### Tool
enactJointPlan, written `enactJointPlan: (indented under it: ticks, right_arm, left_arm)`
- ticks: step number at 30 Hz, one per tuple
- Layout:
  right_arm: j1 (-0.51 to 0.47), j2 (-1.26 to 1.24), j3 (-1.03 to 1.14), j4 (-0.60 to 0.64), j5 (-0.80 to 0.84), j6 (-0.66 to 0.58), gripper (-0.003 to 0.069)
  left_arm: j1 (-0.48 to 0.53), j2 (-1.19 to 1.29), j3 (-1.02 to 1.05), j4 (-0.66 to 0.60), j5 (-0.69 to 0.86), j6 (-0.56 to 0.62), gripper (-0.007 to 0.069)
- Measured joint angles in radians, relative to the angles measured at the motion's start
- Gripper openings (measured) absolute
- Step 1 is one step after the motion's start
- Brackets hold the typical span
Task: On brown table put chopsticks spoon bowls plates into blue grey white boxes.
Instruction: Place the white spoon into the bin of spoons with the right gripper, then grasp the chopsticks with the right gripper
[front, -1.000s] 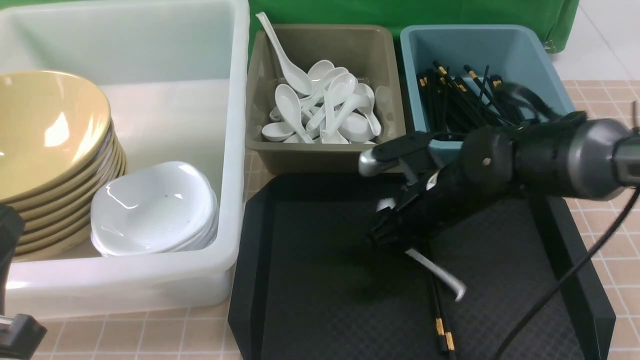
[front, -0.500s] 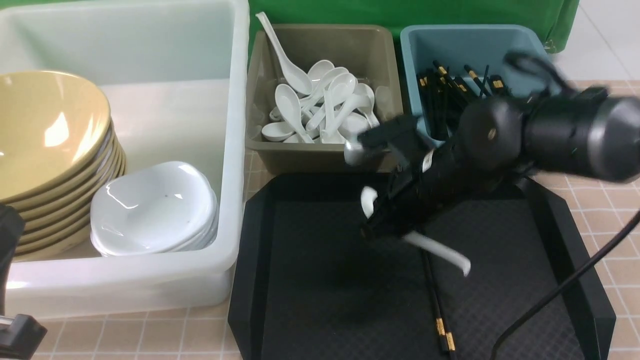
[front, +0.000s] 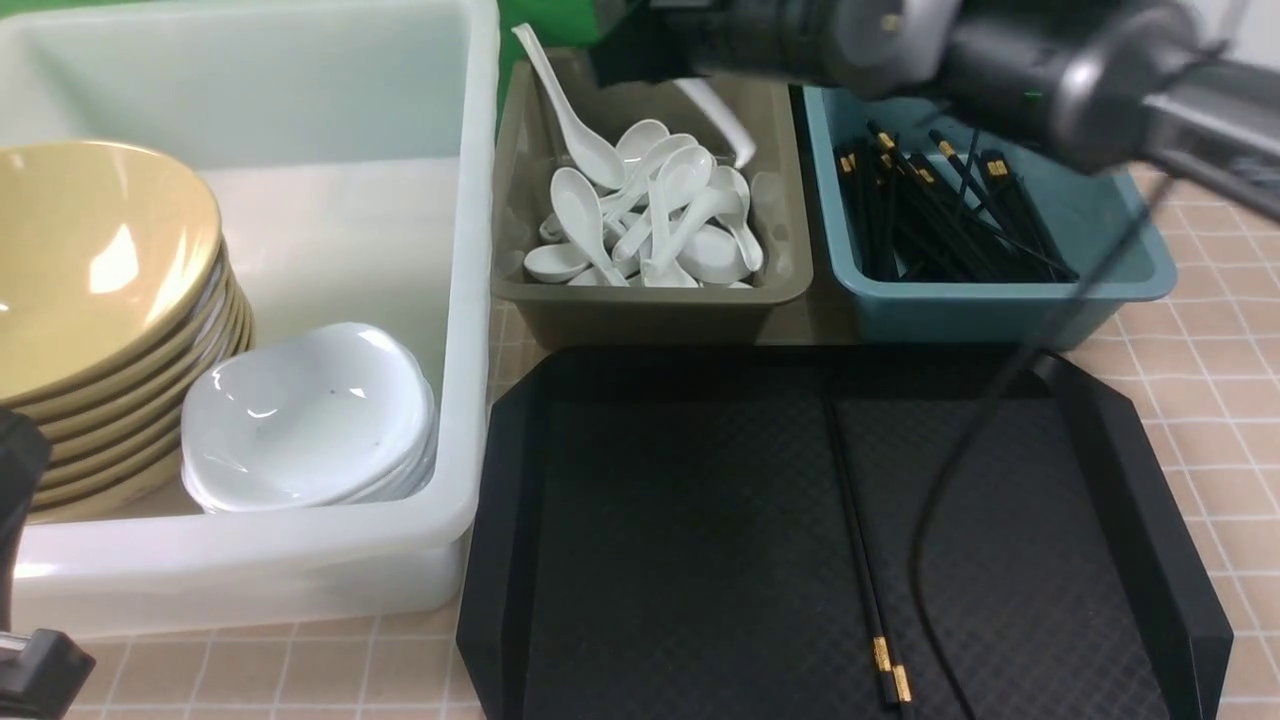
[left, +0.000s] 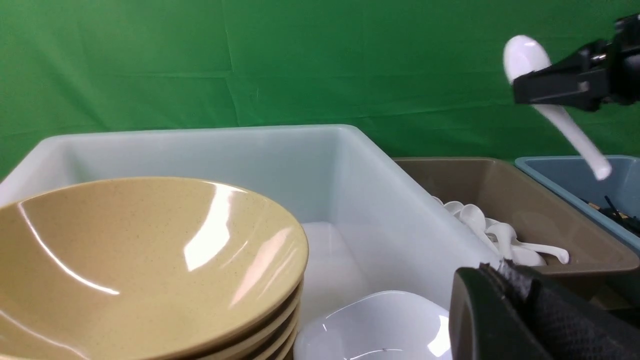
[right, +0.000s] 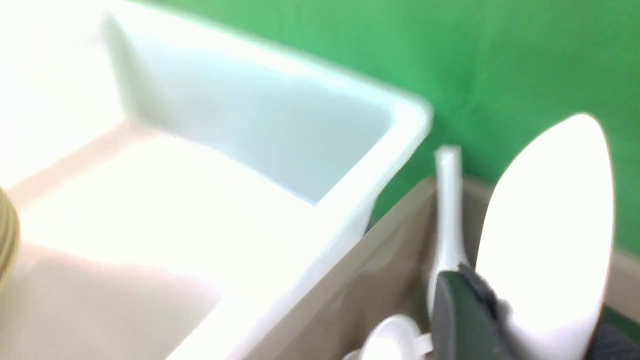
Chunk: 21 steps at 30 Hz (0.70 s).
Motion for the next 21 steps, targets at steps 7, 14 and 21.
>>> enactJointPlan:
  ticks: [7,14,21]
  right_arm:
    - [-0.078,0.107,-0.240,-0.052,0.494,0.052,0.0484]
    - [-0.127,-0.053,-0.209,-0.293,0.929,0.165,0.0440]
    - [-0.063,-0.330,0.360,-0.316,0.793,0.247,0.0310]
  left_arm:
    - [0.000,0.000,0.000,0.000,0.015,0.000,-0.0007]
    - [0.000,0.000,0.000,0.000,0.005,0.000,-0.0007]
    - [0.000,0.000,0.000,0.000,-0.002,0.000,-0.0007]
